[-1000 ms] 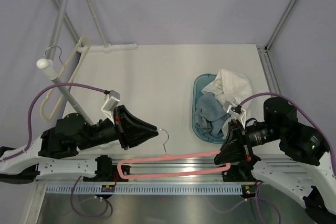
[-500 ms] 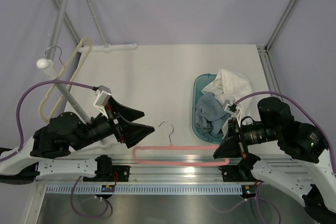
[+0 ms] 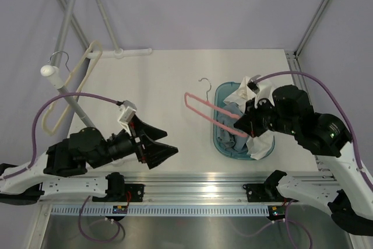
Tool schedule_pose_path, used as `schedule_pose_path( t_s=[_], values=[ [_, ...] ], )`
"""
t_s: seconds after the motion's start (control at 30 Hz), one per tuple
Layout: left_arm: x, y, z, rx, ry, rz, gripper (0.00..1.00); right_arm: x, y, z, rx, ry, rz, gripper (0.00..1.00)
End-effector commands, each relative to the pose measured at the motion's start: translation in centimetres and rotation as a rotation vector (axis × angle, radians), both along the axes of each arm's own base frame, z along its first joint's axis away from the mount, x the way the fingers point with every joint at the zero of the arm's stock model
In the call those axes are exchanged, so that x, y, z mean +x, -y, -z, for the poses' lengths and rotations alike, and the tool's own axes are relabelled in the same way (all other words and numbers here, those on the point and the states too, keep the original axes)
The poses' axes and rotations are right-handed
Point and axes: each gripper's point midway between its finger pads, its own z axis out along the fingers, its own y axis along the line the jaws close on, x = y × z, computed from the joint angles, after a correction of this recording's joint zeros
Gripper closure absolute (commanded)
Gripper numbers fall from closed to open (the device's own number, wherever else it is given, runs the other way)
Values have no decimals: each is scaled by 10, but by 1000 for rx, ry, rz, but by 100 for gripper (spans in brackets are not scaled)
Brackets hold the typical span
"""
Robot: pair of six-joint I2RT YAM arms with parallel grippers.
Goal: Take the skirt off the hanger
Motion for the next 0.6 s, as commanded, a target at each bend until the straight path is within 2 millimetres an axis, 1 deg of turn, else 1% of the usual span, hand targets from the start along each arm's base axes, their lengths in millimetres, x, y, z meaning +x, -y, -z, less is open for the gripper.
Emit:
schedule_pose_path(
  t_s=[0.0, 0.03, 0.07, 0.1, 0.13, 0.2, 0.23, 0.3, 0.33, 0.4, 0.43, 0.47, 0.5, 0.53, 0.57],
  values=[
    [-21, 34, 33, 41, -63, 137, 8, 59, -18, -55, 33, 281, 50, 100],
    [-24, 39, 35, 25, -72, 156, 9, 74, -29, -63, 39, 311, 49, 100],
    [-28, 43, 40, 24, -89, 174, 9, 82, -33, -67, 28, 337, 50, 100],
    [-33, 47, 48, 29, -101, 204, 9, 93, -33, -70, 12, 361, 75, 100],
    [-35, 50, 60, 43, -111, 215, 10, 107, -43, -75, 3, 381, 78, 100],
    [-38, 49, 71, 61, -117, 226, 11, 125, -47, -79, -48, 429, 77, 100],
    [-39, 47, 78, 71, -116, 229, 10, 139, -56, -82, -67, 449, 71, 100],
    [-35, 41, 82, 75, -114, 205, 10, 150, -62, -87, -105, 496, 40, 100],
    [-34, 38, 86, 85, -118, 193, 10, 159, -70, -93, -104, 512, 35, 100],
    [-33, 32, 91, 79, -126, 178, 10, 163, -79, -100, -100, 538, -5, 100],
    [-33, 31, 95, 86, -134, 174, 10, 168, -86, -108, -85, 562, -14, 100],
    [-33, 30, 102, 93, -147, 170, 10, 170, -89, -113, -79, 578, -29, 100],
    [-33, 29, 107, 103, -155, 165, 10, 167, -95, -120, -51, 584, -65, 100],
    [-32, 29, 112, 110, -177, 155, 10, 167, -98, -132, -18, 598, -73, 100],
    [-31, 29, 118, 120, -191, 144, 10, 165, -102, -137, 8, 599, -94, 100]
  ],
)
